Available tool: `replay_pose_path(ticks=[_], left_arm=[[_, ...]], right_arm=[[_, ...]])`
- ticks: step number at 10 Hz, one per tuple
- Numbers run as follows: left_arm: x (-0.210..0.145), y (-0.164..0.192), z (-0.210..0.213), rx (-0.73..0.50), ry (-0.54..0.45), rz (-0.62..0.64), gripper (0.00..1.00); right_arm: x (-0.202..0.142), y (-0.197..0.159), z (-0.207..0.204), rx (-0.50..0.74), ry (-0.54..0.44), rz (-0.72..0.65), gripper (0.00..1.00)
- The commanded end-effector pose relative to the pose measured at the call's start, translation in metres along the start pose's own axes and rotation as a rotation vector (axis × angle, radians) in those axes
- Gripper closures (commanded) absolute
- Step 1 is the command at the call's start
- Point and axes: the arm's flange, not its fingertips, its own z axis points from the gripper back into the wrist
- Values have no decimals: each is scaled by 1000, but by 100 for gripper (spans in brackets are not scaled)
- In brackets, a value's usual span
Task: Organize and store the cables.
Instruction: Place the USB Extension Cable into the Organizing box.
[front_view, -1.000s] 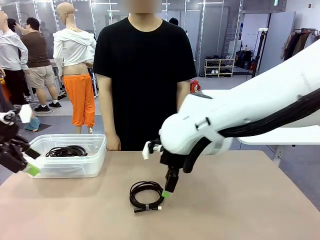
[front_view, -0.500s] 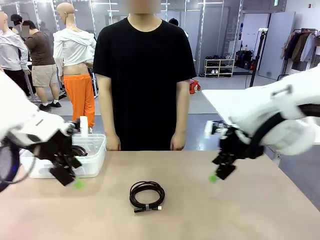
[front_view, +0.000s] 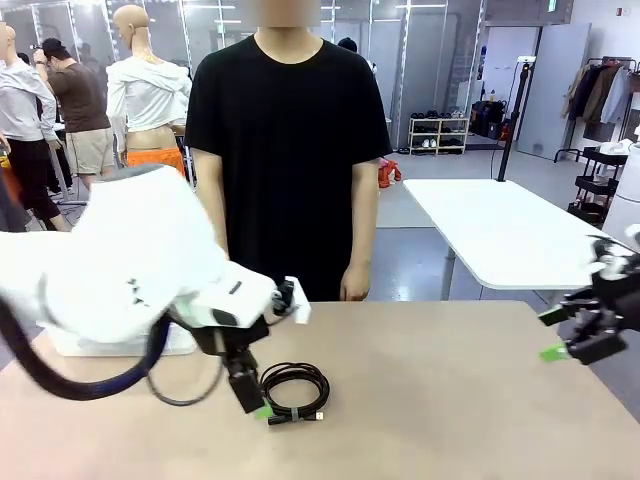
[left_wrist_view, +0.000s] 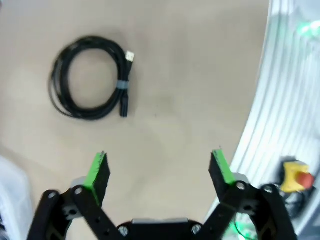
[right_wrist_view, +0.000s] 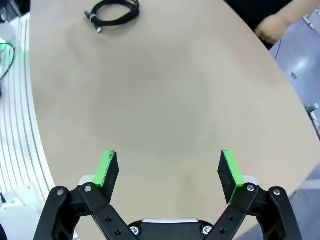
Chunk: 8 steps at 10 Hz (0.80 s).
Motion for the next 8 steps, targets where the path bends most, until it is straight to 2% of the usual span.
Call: replay_pose_path(ticks=[1,2,3,4,6,7,8], left_arm=[[35,12,-20,37,53,-40,0],[43,13,-28,45,58,-92,0],[48,14,-34,40,33,-207,0],[52,17,-46,38,57,-261,0],[55,20,-58,16,100,-271,0],[57,19,-62,7,99,-264,0],[50,13,-56,7,89,-259,0]], right_arm=[[-39,28,16,-17,-97,18,0],[-53,30,25,-28,-137,13,0],[-65,31,33,-43,-186,0,0],[-76,32,38,-62,-220,-5,0],[-85,31,41,-89,-241,-22,0],[-84,30,40,-84,-279,17,0],[-77,0,60,-80,-213,-38,0]])
